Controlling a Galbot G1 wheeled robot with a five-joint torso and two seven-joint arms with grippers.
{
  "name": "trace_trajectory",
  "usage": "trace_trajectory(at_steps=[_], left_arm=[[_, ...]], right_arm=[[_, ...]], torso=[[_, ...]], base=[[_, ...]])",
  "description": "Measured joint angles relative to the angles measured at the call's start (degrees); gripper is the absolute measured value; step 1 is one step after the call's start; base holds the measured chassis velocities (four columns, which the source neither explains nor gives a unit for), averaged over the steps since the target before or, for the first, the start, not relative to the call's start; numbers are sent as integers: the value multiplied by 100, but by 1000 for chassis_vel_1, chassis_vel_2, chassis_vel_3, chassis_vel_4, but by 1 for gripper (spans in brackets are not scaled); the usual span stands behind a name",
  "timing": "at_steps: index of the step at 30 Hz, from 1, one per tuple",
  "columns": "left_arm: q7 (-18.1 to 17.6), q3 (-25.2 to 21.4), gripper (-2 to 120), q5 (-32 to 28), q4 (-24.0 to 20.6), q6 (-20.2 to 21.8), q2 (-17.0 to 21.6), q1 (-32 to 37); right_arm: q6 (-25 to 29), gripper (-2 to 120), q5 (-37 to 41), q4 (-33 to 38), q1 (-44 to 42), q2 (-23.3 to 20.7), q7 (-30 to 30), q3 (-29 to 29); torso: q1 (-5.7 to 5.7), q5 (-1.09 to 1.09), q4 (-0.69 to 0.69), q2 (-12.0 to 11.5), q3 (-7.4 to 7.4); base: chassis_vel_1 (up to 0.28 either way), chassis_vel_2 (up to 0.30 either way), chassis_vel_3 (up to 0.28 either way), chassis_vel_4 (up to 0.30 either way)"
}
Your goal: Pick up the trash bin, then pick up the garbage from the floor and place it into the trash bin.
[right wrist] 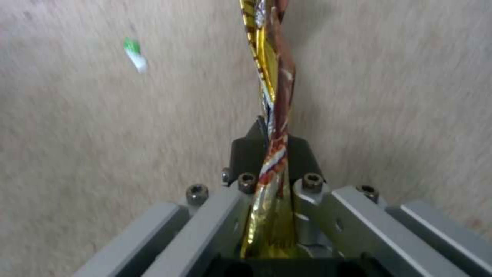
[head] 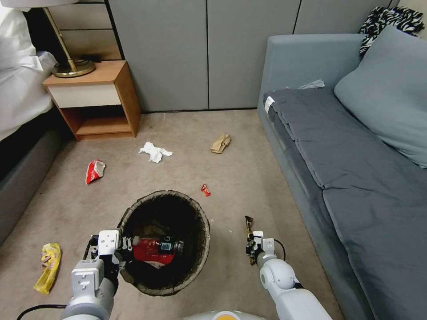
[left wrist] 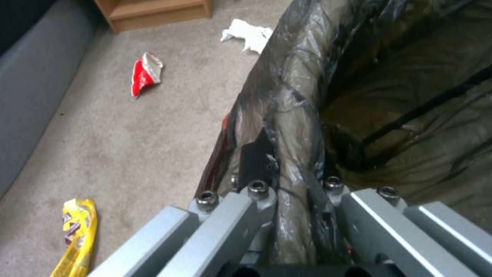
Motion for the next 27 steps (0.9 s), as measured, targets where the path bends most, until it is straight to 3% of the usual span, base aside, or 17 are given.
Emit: trace_trajectory(at_steps=[5,15,22,27], left_arm=[[0,5,0,13,0,-4,1,7],[1,-1,0,12,0,-5,59,0],[0,1,0,2,0,2,93,-5],[-3,4,0,-9,0,15,104,-11]], right_arm=[[222,0,-547,790,-163,-209,1,140],[577,0,-1459,3126,-512,-673,-247,194],[37,0,-889,4682,-613,-932,-577,-114],[-217,0,-236,5301,-483,-1113,-603,-563]], torso=[[0,-5,-3,0,0],[0,-7,-3,0,0],[0,-7,-3,0,0],[0,-7,-3,0,0]], base=[[0,0,0,0],[0,0,0,0],[0,0,0,0],[0,0,0,0]])
